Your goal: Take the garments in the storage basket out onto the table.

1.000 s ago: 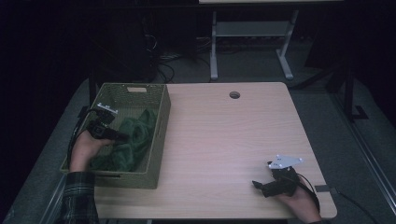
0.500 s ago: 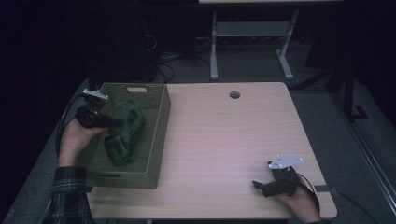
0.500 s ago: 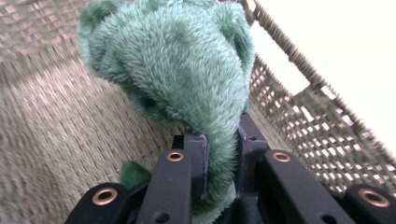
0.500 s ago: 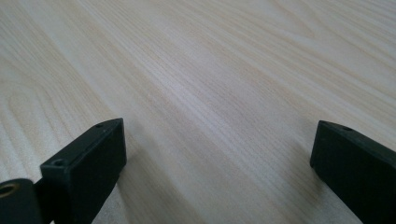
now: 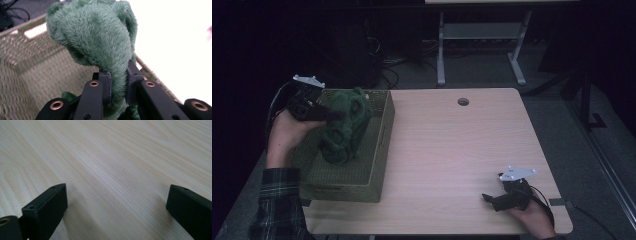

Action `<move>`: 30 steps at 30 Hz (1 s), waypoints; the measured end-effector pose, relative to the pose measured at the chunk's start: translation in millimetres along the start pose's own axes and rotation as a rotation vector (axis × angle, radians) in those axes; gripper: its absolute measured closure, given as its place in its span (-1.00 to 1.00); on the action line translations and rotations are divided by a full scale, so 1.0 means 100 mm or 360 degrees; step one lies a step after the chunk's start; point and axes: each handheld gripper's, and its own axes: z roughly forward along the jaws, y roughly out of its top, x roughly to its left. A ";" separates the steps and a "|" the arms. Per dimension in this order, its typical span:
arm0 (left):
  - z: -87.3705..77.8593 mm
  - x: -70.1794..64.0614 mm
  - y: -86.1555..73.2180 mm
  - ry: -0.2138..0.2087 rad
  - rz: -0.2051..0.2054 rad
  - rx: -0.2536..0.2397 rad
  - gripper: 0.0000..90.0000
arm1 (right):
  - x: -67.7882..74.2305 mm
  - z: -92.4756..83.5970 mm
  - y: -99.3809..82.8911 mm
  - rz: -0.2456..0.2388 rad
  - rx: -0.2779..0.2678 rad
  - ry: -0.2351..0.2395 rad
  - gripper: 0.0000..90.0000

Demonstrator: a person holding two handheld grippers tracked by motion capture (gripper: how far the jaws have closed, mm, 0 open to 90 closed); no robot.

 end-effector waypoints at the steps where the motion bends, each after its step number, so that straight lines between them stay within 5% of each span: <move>1: -0.02 -0.02 0.03 -0.0009 0.0014 -0.0010 0.75 | 0.00 0.00 0.00 0.0000 0.0000 0.0000 -0.93; 16: -0.13 -0.34 0.41 -0.0111 0.0145 -0.0068 0.75 | 0.00 0.00 0.00 -0.0001 0.0000 0.0000 -0.93; 30: 0.00 -0.73 0.73 -0.0240 0.0203 -0.0115 0.76 | 0.00 0.00 0.00 0.0008 0.0000 0.0002 -0.93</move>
